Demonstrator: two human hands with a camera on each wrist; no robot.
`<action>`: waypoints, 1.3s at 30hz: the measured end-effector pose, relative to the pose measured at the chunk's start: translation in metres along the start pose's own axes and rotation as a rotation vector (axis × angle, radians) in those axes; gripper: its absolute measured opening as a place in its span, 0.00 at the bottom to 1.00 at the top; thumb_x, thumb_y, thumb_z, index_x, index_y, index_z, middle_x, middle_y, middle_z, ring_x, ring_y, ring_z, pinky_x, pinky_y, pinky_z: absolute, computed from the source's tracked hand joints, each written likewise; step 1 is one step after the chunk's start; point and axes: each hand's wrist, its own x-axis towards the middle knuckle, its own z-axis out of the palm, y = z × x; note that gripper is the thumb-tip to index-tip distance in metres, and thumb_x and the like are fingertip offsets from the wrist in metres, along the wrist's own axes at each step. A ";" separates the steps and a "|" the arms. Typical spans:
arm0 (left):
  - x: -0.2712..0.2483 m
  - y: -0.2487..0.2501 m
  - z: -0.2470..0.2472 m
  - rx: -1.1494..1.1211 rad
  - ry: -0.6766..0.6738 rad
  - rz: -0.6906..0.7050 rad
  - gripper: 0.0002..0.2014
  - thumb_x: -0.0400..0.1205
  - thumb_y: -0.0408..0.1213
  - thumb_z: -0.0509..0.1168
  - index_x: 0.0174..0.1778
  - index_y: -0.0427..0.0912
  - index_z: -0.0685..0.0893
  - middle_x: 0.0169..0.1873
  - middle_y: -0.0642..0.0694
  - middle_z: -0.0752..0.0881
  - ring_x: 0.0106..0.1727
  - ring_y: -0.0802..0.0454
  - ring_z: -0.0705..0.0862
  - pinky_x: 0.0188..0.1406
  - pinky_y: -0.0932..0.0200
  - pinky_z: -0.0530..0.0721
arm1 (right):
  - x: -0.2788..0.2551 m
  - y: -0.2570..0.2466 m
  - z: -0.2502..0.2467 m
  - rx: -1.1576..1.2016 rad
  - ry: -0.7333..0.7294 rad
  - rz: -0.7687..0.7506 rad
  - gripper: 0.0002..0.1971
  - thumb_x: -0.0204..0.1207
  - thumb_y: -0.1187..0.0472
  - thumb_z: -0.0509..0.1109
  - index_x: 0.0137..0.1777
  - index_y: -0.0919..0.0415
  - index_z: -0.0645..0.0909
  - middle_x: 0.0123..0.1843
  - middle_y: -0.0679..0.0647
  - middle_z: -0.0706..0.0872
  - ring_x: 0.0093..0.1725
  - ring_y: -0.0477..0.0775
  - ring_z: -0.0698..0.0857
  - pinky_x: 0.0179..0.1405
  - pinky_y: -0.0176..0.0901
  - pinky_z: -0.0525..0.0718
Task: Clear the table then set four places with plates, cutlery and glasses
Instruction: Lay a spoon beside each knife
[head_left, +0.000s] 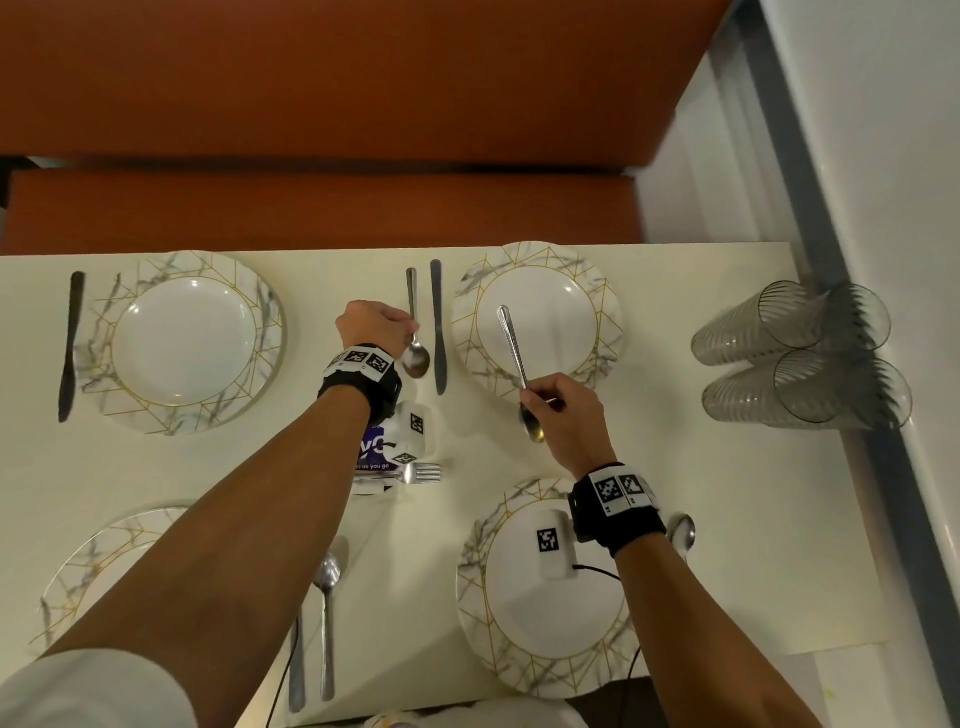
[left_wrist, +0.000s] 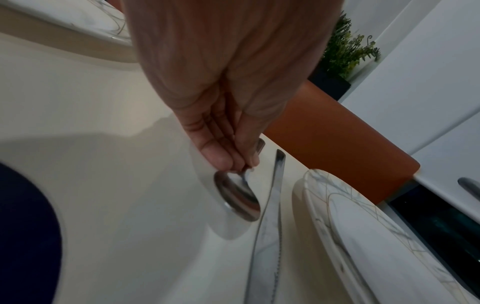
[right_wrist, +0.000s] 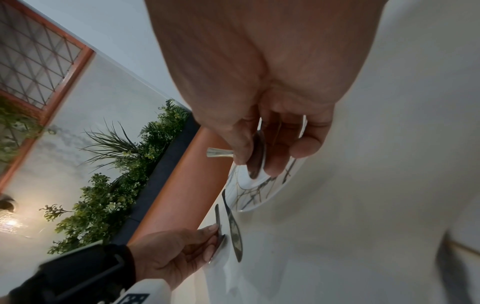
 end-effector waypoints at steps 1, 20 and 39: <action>-0.001 0.000 -0.001 -0.008 -0.002 -0.003 0.04 0.75 0.33 0.83 0.39 0.42 0.94 0.38 0.43 0.94 0.41 0.46 0.95 0.54 0.52 0.93 | 0.001 0.003 0.000 -0.015 0.005 0.003 0.02 0.79 0.58 0.75 0.47 0.55 0.87 0.40 0.42 0.90 0.42 0.37 0.87 0.46 0.28 0.81; -0.057 -0.083 -0.095 -0.048 -0.160 0.225 0.06 0.86 0.39 0.69 0.50 0.54 0.90 0.48 0.50 0.94 0.50 0.49 0.92 0.53 0.55 0.89 | -0.030 -0.082 0.100 0.080 -0.016 -0.166 0.04 0.78 0.58 0.75 0.48 0.58 0.88 0.42 0.46 0.90 0.42 0.41 0.85 0.46 0.32 0.83; -0.009 -0.182 -0.360 -0.474 -0.014 0.263 0.02 0.83 0.31 0.74 0.48 0.40 0.93 0.40 0.44 0.93 0.39 0.55 0.90 0.38 0.58 0.89 | -0.128 -0.222 0.360 0.156 -0.101 -0.210 0.10 0.80 0.60 0.74 0.61 0.53 0.87 0.49 0.48 0.89 0.45 0.46 0.87 0.44 0.24 0.81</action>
